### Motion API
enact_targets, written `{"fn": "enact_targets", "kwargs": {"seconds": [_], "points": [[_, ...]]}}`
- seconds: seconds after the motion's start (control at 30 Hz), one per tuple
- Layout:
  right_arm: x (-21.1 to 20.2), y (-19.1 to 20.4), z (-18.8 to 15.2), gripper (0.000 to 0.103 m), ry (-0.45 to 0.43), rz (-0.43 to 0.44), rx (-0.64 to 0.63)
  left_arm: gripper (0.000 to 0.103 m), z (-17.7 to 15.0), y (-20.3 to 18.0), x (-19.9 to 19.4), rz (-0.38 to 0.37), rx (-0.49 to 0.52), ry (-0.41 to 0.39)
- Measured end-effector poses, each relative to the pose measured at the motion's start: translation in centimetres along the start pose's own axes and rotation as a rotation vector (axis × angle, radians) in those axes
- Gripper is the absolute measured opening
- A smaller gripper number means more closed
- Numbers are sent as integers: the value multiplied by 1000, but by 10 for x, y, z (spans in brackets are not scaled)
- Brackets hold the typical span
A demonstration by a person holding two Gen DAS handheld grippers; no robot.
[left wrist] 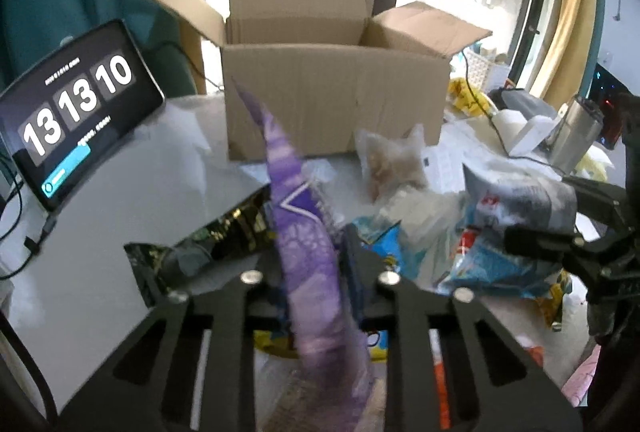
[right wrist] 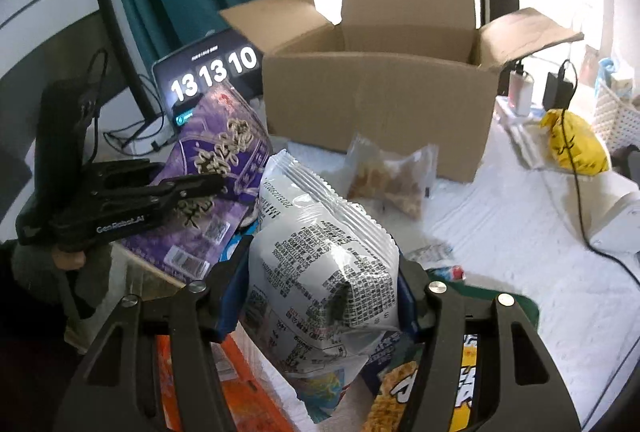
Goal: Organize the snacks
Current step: 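Lift the purple duck bag with the left tool while the right tool grasps the white printed bag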
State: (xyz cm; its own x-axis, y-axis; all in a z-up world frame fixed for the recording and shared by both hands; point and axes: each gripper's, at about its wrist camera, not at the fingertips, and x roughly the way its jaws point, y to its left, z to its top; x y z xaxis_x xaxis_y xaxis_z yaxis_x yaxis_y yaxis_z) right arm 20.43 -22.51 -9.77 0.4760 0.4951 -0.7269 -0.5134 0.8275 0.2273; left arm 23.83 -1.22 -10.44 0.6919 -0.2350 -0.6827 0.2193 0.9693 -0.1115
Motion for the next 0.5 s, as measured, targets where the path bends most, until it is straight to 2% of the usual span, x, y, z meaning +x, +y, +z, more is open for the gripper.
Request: {"fn": "enact_targets", "kwargs": {"seconds": [0.2, 0.37, 0.5], "points": [[-8, 1, 7, 64, -28, -9, 4, 11, 2, 0, -8, -22, 11, -18], [-16, 0, 15, 64, -51, -16, 2, 10, 11, 4, -20, -50, -11, -42], [-22, 0, 23, 64, -74, -27, -3, 10, 20, 10, -34, -42, -21, -82]]}}
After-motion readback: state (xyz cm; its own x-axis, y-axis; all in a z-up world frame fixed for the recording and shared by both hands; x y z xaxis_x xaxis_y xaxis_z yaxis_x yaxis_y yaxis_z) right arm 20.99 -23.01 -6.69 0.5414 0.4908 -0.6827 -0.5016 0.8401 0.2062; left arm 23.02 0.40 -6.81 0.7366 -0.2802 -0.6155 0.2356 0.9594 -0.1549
